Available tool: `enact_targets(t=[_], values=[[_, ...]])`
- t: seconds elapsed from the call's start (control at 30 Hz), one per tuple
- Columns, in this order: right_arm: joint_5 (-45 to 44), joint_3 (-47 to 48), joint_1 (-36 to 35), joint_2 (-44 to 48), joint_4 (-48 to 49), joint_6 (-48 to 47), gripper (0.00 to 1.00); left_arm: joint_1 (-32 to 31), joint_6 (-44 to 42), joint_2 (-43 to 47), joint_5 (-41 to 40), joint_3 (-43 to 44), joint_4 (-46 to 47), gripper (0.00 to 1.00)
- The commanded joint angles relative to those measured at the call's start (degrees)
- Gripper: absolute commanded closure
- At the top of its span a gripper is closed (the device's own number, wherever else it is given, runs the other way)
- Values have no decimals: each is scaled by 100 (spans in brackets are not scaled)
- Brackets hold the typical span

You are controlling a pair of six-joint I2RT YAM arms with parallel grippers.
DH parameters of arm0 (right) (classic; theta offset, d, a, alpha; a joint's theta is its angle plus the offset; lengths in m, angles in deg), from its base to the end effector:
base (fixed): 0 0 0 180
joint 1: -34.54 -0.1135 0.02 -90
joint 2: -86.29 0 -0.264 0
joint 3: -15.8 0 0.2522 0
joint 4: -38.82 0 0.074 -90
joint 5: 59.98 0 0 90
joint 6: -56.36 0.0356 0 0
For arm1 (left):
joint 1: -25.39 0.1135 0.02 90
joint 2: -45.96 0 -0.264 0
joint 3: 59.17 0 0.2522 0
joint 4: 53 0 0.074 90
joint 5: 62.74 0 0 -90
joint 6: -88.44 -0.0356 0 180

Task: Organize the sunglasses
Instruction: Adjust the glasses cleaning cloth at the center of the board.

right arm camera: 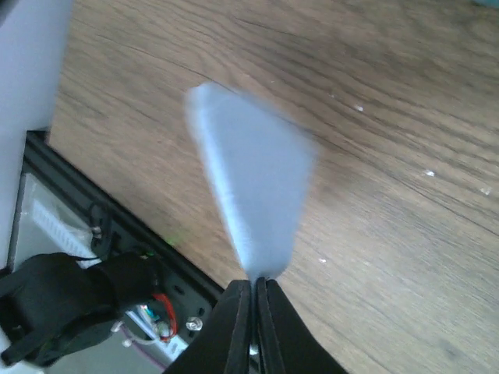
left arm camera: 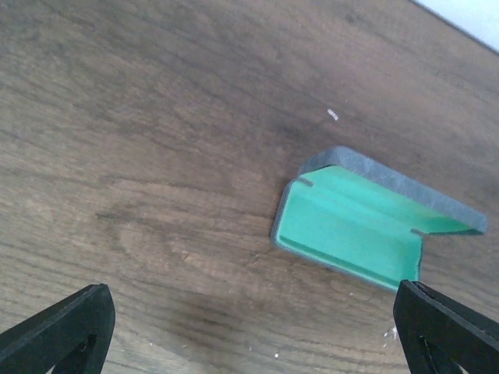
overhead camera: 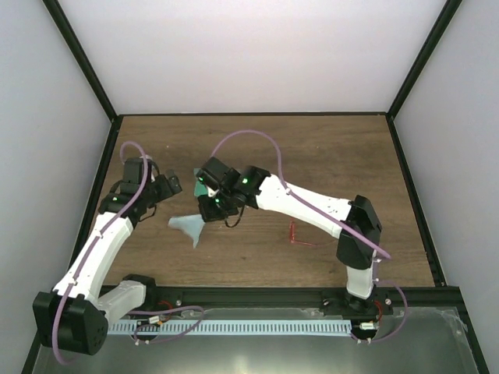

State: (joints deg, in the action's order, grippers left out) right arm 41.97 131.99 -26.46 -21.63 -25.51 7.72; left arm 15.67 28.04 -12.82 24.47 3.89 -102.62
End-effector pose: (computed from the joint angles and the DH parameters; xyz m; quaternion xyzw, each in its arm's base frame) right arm 0.1931 0.3635 0.3107 -0.1922 0.9321 0.2886 0.1044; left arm 0.2089 -0.0340 0.2802 -0.1687 0.9093 -0.1066 0.3653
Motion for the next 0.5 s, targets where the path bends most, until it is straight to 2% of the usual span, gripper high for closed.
enact_targets(t=[0.0,0.13,0.23,0.47], values=[[-250,-1252,237,437,78,444,96,52,-72,-84,-14,-67,-170,0],[-219,-2590,469,1047,426,742,96,66,-245,-28,176,-179,-38,0],[-259,-3219,584,1330,513,835,96,66,-307,-122,333,-200,34,0],[-163,-3598,597,1467,527,872,96,67,-367,-256,591,-255,192,0]])
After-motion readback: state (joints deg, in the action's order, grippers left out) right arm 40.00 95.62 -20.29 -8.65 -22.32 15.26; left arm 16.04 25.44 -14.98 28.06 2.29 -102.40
